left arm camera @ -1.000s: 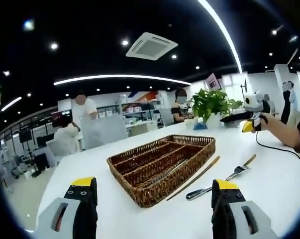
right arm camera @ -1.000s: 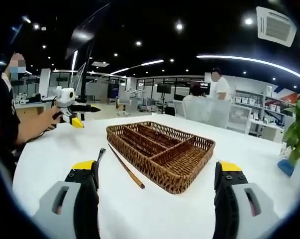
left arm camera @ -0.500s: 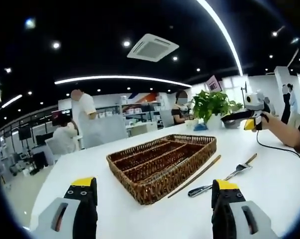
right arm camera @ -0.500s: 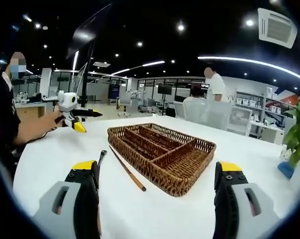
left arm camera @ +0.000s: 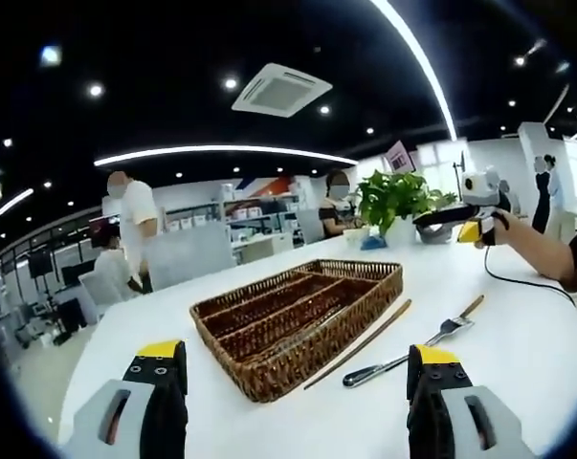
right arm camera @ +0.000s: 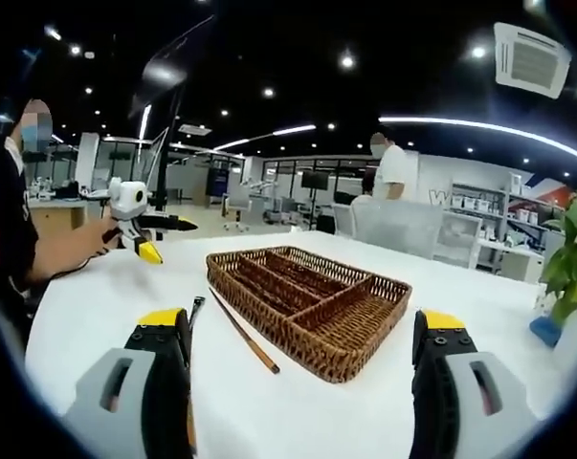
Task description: Arrange the knives, forks, and spoons in their matching storage slots by inserting each utensil handle-first until every utensil is classified and aligned in the correct compartment
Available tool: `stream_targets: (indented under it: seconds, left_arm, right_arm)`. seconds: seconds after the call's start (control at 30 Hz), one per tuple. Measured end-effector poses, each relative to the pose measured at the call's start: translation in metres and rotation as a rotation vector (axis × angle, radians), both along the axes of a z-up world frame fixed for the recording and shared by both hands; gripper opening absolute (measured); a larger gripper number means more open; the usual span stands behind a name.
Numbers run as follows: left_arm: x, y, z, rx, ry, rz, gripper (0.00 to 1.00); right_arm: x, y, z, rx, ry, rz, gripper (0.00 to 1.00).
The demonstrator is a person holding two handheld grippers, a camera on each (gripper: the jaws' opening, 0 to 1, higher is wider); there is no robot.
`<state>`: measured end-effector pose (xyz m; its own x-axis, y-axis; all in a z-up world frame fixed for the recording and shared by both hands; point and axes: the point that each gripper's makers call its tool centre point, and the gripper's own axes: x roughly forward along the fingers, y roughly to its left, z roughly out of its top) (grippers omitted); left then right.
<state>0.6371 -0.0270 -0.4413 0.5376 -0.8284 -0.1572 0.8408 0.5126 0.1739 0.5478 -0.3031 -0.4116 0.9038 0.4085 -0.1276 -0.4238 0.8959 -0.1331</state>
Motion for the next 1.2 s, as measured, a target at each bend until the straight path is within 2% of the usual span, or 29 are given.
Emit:
stream_targets:
  seconds: [0.1,0.23,0.5,0.7,0.93,1.07,1.2]
  left_arm:
    - [-0.001,0.001,-0.002,0.023,-0.004,0.002,1.0]
    - [-0.002,0.002,0.0,0.013,0.009,-0.006,1.0]
    - [0.0,0.007,0.004,0.0,-0.005,0.007,1.0]
    - [0.001,0.006,-0.003,0.016,0.008,0.003,1.0]
    - [0.003,0.008,-0.003,0.01,0.009,0.011,1.0]
    - [0.002,0.007,0.002,0.002,-0.006,0.01,1.0]
    - [0.002,0.007,-0.001,0.015,-0.002,0.007,1.0]
  right_arm:
    - [0.001,-0.002,-0.003,-0.007,0.009,-0.004,1.0]
    - [0.0,0.001,-0.003,-0.005,0.012,0.007,1.0]
    - [-0.001,0.004,-0.002,-0.013,0.012,0.01,1.0]
    - [-0.001,0.013,-0.004,-0.014,0.021,0.033,1.0]
    - [-0.004,0.016,0.002,-0.026,0.005,0.036,1.0]
    - [-0.002,0.018,-0.003,-0.041,0.016,0.039,1.0]
    - [-0.002,0.021,-0.002,-0.024,0.015,0.055,1.0]
